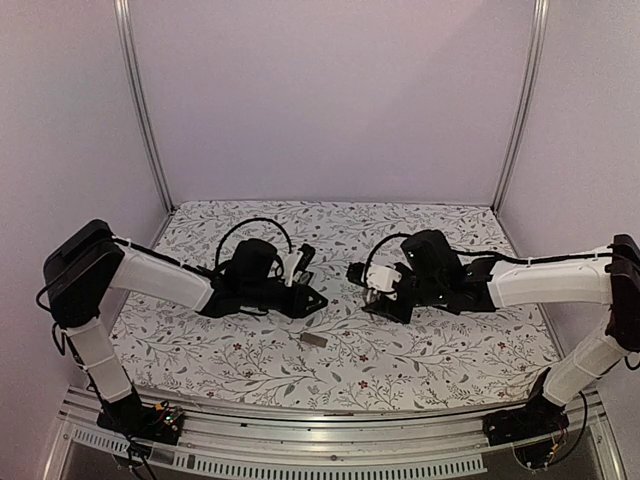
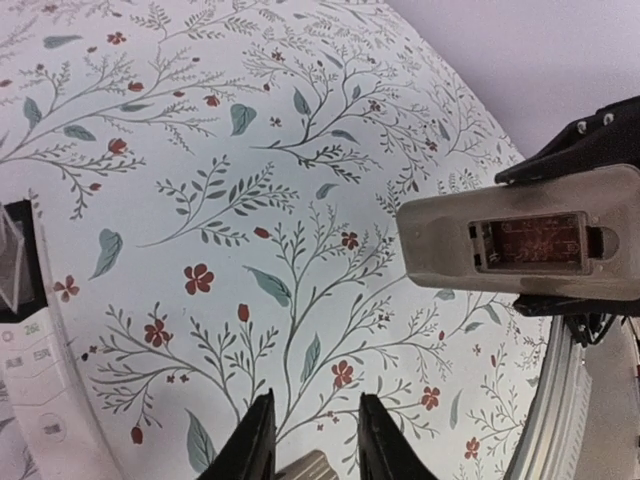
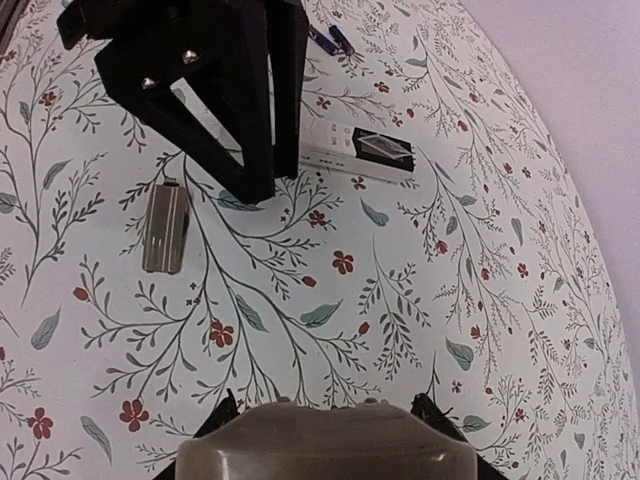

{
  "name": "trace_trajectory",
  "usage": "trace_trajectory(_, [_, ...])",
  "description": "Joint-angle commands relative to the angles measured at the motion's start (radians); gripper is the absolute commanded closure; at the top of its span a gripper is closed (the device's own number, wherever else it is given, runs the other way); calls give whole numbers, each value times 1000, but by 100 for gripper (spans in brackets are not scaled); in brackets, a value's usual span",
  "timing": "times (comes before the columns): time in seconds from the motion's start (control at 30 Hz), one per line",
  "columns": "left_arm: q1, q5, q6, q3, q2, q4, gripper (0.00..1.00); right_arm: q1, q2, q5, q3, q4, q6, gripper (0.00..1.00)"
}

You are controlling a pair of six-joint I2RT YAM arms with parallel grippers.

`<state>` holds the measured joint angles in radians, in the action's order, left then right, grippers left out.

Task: Load the batteries into the remote control
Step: Remove the battery cover from the remote control, then pass from the right arm to the left

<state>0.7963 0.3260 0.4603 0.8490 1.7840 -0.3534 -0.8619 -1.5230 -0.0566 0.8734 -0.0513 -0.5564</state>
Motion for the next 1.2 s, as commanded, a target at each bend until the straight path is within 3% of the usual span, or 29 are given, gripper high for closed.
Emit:
trace_trajectory(0.0, [-4,6,-148,-16,-132,-9,67,3,96,-62,13,42,52,96])
trace_trajectory(0.27, [193,-12,-665,-183,-503,-87,27,0,279,-526,47,216,115,94])
trace_trajectory(0.53, [238,-32,-719,-141,-604,-31,12,-44,279,-726,87,355,148,94])
trace_trajectory(0.83, [282,-112,-718,-99,-555,-85,15,-80,212,-756,130,369,165,94])
trace_trajectory(1.17, [321,-89,-715,-68,-522,-77,55,-80,204,-703,117,366,155,94])
